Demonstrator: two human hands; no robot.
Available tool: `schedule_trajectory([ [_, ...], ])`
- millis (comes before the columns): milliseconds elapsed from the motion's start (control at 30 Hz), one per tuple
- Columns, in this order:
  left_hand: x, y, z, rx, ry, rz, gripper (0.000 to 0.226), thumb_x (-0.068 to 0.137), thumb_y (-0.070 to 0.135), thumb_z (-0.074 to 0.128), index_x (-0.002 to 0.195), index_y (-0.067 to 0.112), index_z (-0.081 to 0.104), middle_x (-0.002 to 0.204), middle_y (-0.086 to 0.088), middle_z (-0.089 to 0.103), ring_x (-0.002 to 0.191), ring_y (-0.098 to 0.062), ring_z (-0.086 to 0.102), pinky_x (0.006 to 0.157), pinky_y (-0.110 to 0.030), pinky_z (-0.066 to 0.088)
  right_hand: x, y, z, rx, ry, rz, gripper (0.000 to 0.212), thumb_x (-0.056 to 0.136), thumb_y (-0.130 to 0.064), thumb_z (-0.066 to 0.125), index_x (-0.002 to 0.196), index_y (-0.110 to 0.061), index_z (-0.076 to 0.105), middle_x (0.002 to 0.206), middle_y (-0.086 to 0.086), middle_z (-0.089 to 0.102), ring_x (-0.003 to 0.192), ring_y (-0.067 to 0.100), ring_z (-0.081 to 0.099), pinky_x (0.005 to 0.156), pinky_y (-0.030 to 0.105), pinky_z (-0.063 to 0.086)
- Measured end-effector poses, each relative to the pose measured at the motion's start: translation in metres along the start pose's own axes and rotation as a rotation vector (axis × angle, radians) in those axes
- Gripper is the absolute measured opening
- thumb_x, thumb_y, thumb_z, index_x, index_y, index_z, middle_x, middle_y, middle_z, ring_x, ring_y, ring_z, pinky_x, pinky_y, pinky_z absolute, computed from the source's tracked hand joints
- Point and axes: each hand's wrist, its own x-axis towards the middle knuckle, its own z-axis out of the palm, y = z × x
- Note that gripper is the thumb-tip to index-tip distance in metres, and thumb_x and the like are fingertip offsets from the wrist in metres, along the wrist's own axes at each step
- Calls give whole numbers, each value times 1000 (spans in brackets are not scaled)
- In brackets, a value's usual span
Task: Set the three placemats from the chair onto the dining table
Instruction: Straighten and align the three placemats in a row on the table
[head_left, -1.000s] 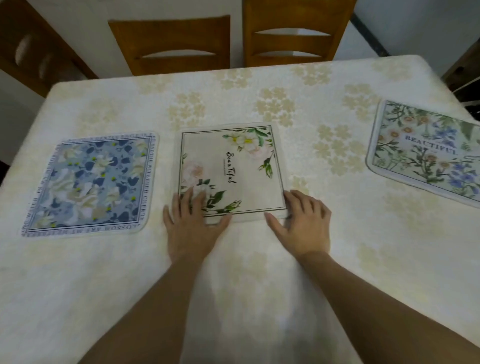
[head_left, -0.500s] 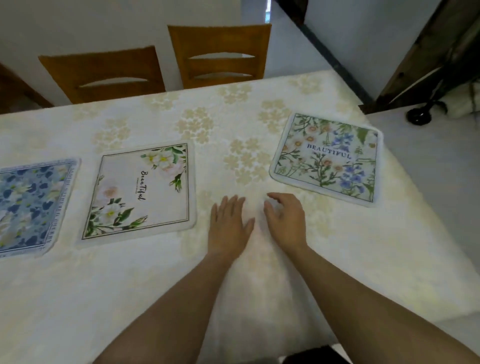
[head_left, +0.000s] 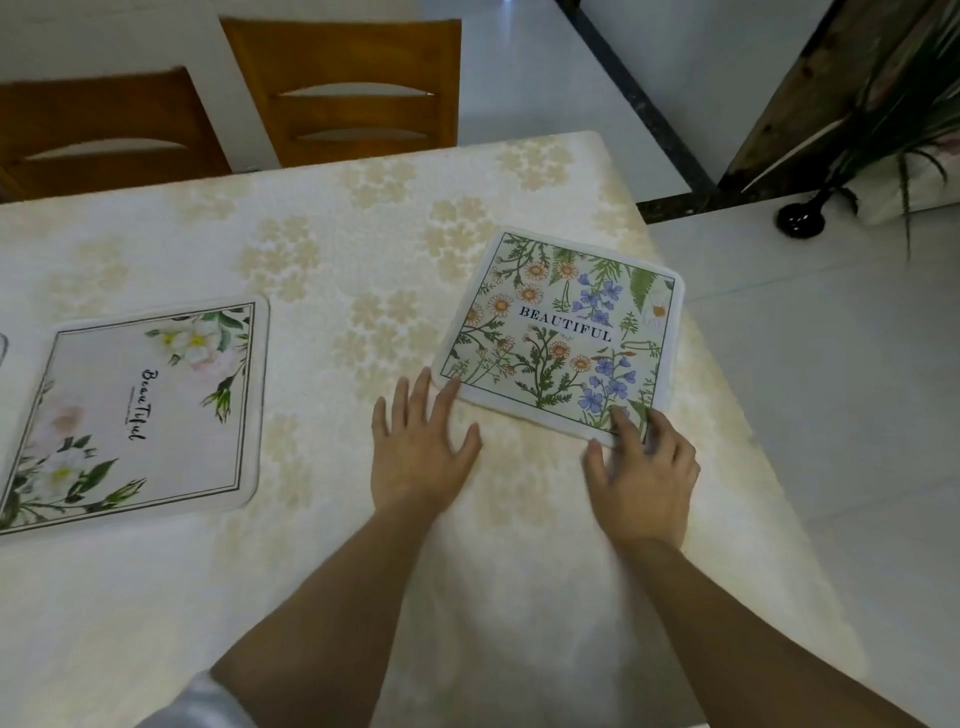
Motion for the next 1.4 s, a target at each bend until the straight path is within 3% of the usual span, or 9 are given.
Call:
schedule_trajectory([
  [267, -1, -3, 2, -92, 44, 6, 65, 93, 67, 28, 152, 41, 21, 168, 7, 12, 156, -19, -1, 126, -48, 2, 0, 4, 8, 116, 75, 151, 80, 83, -59, 65, 141, -10, 39, 149, 17, 39, 135, 36, 38, 114, 51, 34],
  [400, -3, -5, 4, -193, 123, 21, 49, 91, 63, 43, 133, 37, 41, 154, 5, 33, 151, -19, 18, 125, -47, 10, 0, 1, 7, 120, 132, 213, 83, 84, -60, 63, 141, -6, 37, 144, 17, 46, 131, 36, 41, 112, 51, 36],
  [533, -6, -9, 8, -273, 237, 15, 29, 88, 59, 59, 99, 32, 57, 116, 1, 42, 118, -21, 41, 113, -39, 33, 2, 0, 5, 134, 112, 229, 67, 90, -61, 53, 142, -22, 40, 137, 3, 55, 131, 27, 40, 111, 47, 31],
  [633, -5, -11, 8, -179, 265, 35, 42, 83, 71, 57, 83, 29, 54, 96, 3, 37, 93, -19, 39, 97, -37, 41, 2, -2, 4, 102, 85, 172, 61, 94, -59, 46, 147, -29, 35, 136, 3, 57, 135, 27, 37, 111, 48, 28],
  [733, -4, -9, 5, -119, 205, 29, 66, 74, 89, 46, 93, 27, 49, 98, 4, 43, 96, -19, 40, 97, -36, 39, 3, -2, 6, 88, 62, 151, 64, 96, -55, 42, 151, -26, 27, 142, 9, 53, 139, 29, 36, 112, 50, 26],
  [833, -3, -8, 1, -230, 187, -63, 84, 68, 94, 45, 114, 23, 46, 109, 4, 44, 106, -19, 43, 105, -36, 37, 2, -2, 9, 77, 103, 180, 67, 96, -53, 42, 149, -13, 28, 148, 14, 46, 140, 33, 37, 114, 52, 28],
  [1033, 0, -8, 3, -253, 217, -88, 72, 85, 82, 39, 124, 22, 47, 117, 4, 48, 112, -19, 43, 107, -37, 37, 3, -3, 7, 35, 63, 139, 58, 98, -54, 38, 147, -24, 29, 147, 6, 49, 141, 29, 33, 112, 51, 25],
  [1267, 1, -8, 7, -221, 245, -90, 58, 91, 72, 37, 114, 20, 48, 110, 3, 50, 109, -21, 45, 104, -39, 39, 3, -3, 6, -10, 20, 130, 60, 98, -59, 34, 149, -26, 28, 154, 0, 42, 145, 28, 31, 112, 52, 26],
  [1400, 1, -7, 9, -211, 261, -73, 65, 91, 75, 35, 121, 19, 48, 116, 2, 50, 113, -21, 46, 107, -39, 39, 4, -3, 4, -5, 29, 130, 60, 97, -60, 37, 146, -26, 33, 149, -1, 46, 142, 27, 34, 110, 52, 28],
])
